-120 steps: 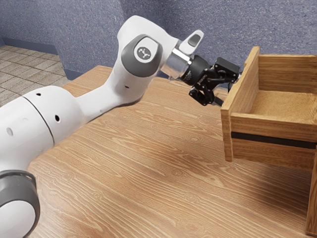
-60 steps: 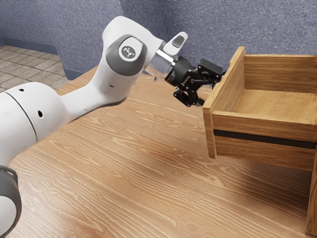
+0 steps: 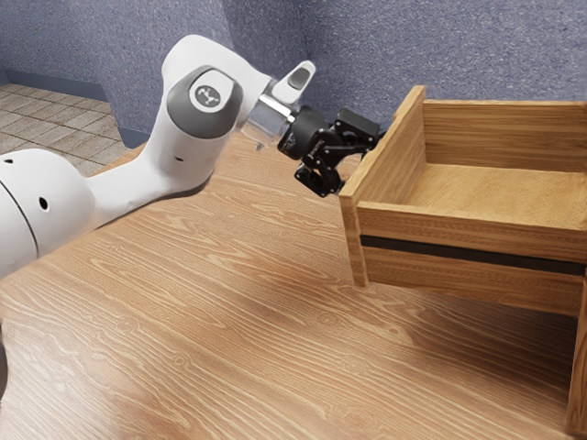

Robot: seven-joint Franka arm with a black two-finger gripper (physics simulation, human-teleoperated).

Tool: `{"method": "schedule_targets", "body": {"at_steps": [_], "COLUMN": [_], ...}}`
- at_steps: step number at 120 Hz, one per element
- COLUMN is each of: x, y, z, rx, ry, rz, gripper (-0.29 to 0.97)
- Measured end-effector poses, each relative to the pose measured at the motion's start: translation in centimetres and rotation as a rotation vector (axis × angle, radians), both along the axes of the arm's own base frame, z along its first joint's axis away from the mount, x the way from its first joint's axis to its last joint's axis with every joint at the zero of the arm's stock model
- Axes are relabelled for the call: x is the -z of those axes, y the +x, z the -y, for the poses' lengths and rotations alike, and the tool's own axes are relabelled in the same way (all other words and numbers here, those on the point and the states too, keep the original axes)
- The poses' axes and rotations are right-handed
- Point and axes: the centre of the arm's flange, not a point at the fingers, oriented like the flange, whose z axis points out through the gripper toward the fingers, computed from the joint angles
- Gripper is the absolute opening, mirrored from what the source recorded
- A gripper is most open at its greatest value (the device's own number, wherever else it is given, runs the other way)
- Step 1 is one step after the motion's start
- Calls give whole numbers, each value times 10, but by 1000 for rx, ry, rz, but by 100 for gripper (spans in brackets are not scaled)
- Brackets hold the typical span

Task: Pull the drawer handle with one arm to open the drawer

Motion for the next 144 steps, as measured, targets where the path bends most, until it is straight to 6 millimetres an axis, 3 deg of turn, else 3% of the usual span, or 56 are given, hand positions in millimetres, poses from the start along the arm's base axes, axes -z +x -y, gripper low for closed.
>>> {"method": "schedule_targets", "body": {"at_steps": [60,99,129,144], "x": [-7,-32,-84,-129], "y": [-16,-28,-53,-85], "z": [-32,-45,-36,-17], "rx": [-14,-29,-28,5], "ry": [8,27,84,251], "rz": [12,49,113,151], "gripper": [68,68,68,68]}}
